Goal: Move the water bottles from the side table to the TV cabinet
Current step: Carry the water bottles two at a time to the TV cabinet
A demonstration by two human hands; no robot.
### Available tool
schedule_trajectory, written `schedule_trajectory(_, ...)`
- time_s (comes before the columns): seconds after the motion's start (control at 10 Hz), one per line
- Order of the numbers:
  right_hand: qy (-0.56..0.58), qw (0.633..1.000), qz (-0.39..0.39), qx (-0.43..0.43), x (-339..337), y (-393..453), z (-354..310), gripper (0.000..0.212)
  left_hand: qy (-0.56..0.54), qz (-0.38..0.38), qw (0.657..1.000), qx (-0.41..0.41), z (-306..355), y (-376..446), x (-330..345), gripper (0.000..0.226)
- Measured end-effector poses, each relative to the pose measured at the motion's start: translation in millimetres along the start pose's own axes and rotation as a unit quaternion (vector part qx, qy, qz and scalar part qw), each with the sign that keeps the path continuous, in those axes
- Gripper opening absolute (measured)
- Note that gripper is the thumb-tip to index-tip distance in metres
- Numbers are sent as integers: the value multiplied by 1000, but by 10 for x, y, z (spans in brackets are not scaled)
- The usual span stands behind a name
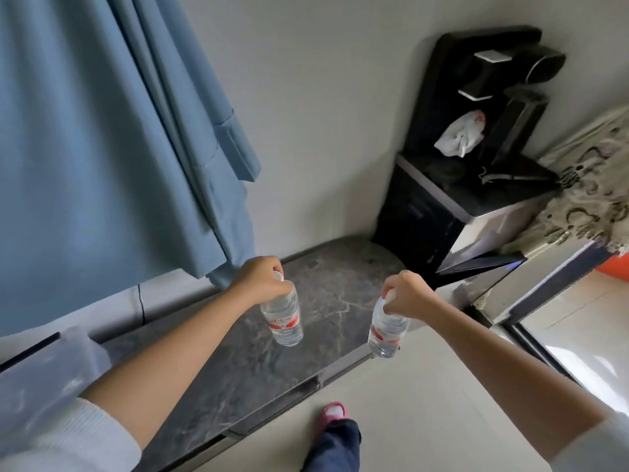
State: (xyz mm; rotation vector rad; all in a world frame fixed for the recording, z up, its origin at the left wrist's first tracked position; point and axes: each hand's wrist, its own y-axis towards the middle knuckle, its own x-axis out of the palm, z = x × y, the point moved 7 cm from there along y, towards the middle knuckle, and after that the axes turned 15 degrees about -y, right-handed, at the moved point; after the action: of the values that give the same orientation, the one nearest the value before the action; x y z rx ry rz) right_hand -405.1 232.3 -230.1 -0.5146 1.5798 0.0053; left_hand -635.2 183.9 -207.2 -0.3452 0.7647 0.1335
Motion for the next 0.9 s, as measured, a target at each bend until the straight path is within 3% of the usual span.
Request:
schedule_trajectory(0.2, -10, 997, -67, -27, -44, 994, 420, 27, -22, -27, 999, -8, 290, 1050, 368, 15)
schedule_trajectory(0.3, -70, 993, -81, -42, -103, 1385, 560, 28, -3, -42, 999, -6, 428, 1450, 481, 13)
schedule_trajectory(0.4, -115, 987, -34, -107, -357, 1774, 568, 7, -7, -45, 999, -17, 535, 1881, 604, 14)
schedule_trajectory(0.5, -161, 976, 76, -128, -597, 2175, 675, 33, -16, -41, 998, -43, 560, 2190, 710, 11)
schedule_trajectory(0.6, -121, 979, -58, -156, -311, 2680, 794, 27, -24, -23, 996, -79, 532, 2547, 805, 9)
schedule_trajectory(0.7, -116, 972, -65, -192, -178, 3083, 781, 32, -34, -6, 993, -110, 505, 2847, 906, 8)
schedule_trajectory(0.8, -96, 968, -128, -195, -17, 3487, 763, 28, -46, 6, 987, -152, 433, 3112, 1063, 10)
schedule_trajectory(0.9, -147, 952, -117, -243, 89, 3846, 685, 30, -46, 11, 981, -189, 375, 3369, 1203, 15)
